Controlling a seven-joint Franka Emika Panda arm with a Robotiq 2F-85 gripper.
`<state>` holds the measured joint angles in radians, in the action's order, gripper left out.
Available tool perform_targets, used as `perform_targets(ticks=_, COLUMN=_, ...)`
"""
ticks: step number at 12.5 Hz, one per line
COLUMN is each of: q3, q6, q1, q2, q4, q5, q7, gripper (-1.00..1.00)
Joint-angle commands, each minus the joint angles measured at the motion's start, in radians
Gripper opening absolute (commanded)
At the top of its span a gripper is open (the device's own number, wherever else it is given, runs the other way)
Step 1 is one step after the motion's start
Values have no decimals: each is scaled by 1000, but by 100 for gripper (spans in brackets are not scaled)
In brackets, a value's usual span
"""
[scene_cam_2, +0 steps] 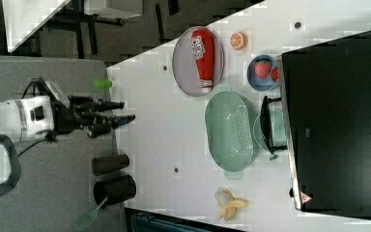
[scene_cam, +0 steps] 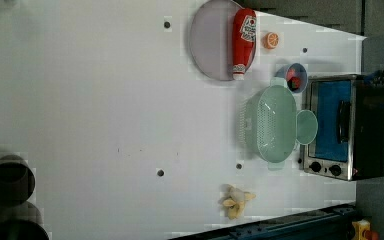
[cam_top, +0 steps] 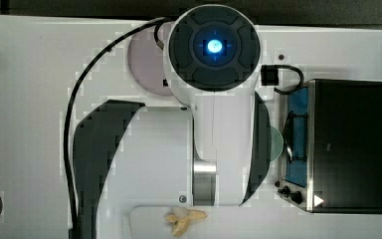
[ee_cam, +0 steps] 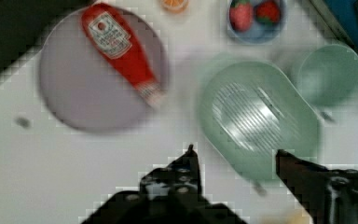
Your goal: Drag strainer right to left.
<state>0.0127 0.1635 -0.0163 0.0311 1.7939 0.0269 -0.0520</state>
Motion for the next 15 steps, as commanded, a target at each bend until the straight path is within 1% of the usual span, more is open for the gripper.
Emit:
perform_targets(ticks=1, q3=23, q6=-285, q1=29, q2=464, q4=141, q5=29, q7=124, gripper=58)
perform_targets(ticks=3, q3=22, q6=-281, q1=28, q2=463, q4=154, q5=27, q7=124, gripper=99)
perform_targets(ticks=6, q3=13, q6=-241, q1=25, q2=429, q4=208, q5=26, q7=124, gripper=100)
perform_targets(ticks=9, q3=2, q6=-113, q1=25, q2=353, q4=319, q5=26, q7=151, gripper=100)
perform_targets(ticks=11, q3=-2, q6=13, q1=25, q2=281, q4=398, q5=26, q7=202, gripper=100)
perform_targets(ticks=15, q3=-6, q6=369, q1=26, q2=94, q4=532, q5=26, q7=456, gripper=100)
